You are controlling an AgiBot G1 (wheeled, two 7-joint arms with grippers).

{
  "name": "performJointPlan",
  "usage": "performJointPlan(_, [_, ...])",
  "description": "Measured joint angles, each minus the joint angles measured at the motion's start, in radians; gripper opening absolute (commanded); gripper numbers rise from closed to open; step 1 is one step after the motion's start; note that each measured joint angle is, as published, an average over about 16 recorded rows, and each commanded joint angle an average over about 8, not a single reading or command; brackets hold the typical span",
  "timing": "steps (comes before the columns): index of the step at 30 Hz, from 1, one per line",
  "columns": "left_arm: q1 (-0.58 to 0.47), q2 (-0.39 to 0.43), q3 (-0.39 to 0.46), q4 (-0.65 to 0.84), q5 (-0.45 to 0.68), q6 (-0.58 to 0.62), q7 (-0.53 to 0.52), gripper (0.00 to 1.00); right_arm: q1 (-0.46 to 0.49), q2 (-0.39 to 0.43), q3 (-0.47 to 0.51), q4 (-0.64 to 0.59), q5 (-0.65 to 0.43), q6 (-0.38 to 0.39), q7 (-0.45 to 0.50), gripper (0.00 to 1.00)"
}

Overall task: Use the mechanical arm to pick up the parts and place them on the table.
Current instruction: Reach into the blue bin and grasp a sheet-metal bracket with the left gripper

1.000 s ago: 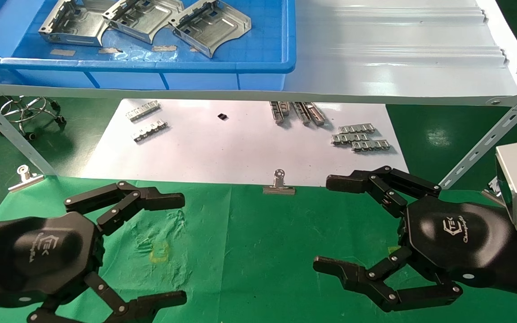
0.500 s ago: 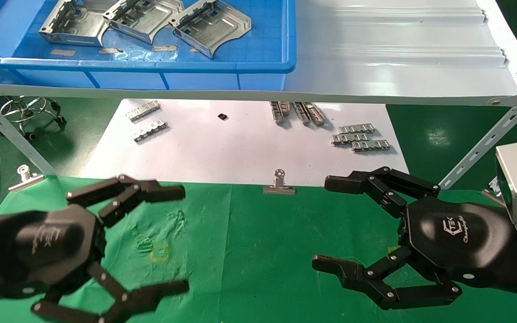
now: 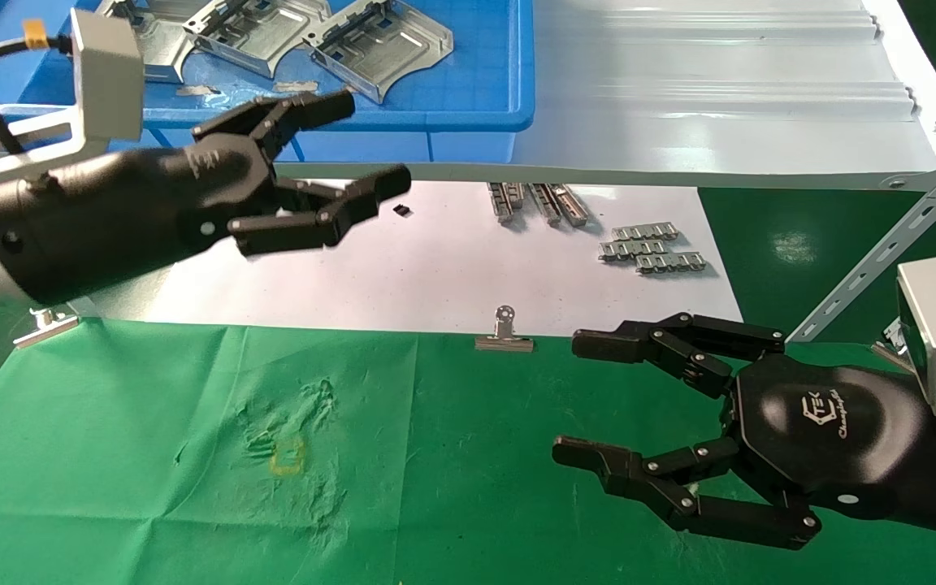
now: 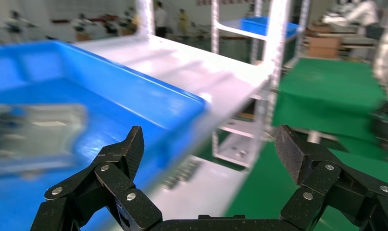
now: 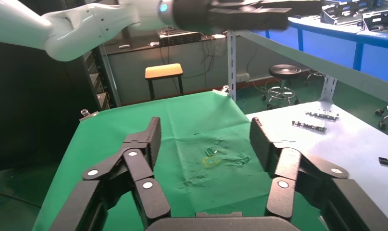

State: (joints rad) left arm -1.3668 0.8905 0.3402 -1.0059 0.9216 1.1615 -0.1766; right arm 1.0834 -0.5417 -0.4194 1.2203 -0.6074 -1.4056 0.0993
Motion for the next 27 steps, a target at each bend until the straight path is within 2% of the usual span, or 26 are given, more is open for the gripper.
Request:
performJointPlan(7, [-0.151,0.054,0.021,0.190,0.082,-0.080,0.029,1.00,0.000,0.000,0.000,0.000,0.000,0.000,0.000,0.00])
performJointPlan(16, [-0.342,0.079,0.071,0.428,0.216,-0.185,0.037,1.00,0.000,0.000,0.000,0.000,0.000,0.000,0.000,0.00])
performJointPlan(27, [-0.514,0.104,0.138,0.648,0.357,-0.299,0.007,1.00,0.000,0.000,0.000,0.000,0.000,0.000,0.000,0.00])
